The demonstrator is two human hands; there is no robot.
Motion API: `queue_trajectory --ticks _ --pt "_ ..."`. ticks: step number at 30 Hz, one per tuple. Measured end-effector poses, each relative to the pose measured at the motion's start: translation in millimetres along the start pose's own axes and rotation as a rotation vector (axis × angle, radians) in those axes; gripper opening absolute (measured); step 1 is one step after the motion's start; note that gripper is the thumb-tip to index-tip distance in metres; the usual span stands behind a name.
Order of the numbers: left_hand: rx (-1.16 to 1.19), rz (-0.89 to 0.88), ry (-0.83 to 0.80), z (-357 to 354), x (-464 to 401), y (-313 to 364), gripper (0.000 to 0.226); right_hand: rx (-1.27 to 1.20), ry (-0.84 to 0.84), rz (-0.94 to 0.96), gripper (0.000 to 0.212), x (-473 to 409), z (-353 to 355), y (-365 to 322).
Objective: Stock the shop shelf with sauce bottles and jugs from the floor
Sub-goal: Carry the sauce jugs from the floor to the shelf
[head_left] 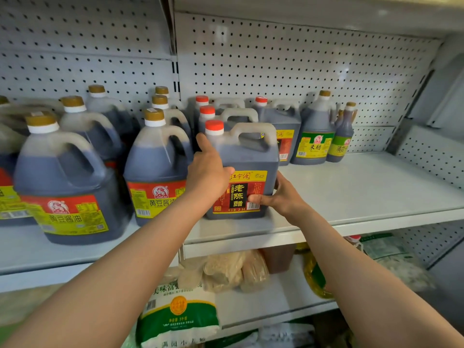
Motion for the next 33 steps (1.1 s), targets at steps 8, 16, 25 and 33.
queue_trajectory --ticks 8,16,25,33 --pt "-0.003 -0.122 0.07 -12 15 -1 0.101 0.096 0.044 -0.029 0.06 3 -1 -3" --pt "-0.206 -0.378 0.039 -11 34 -13 0.098 0.263 0.255 -0.102 0.079 34 -11 -10" --pt "-0.228 -0.725 -0.164 -6 74 -48 0.092 0.528 0.599 -0.237 0.086 161 -46 -44" --pt "-0.102 -0.803 -0.671 -32 156 -83 0.087 0.693 0.8 -0.635 0.096 345 -110 -49"
Point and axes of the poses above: each hand's wrist, its own x-axis away from the middle knuckle, its own z-axis out of the back of the hand, y = z × x, the point moved 3 cm from there along -x, towards the middle knuckle, and after that the axes turned 3 degrees about -y, right-handed, at the moved point
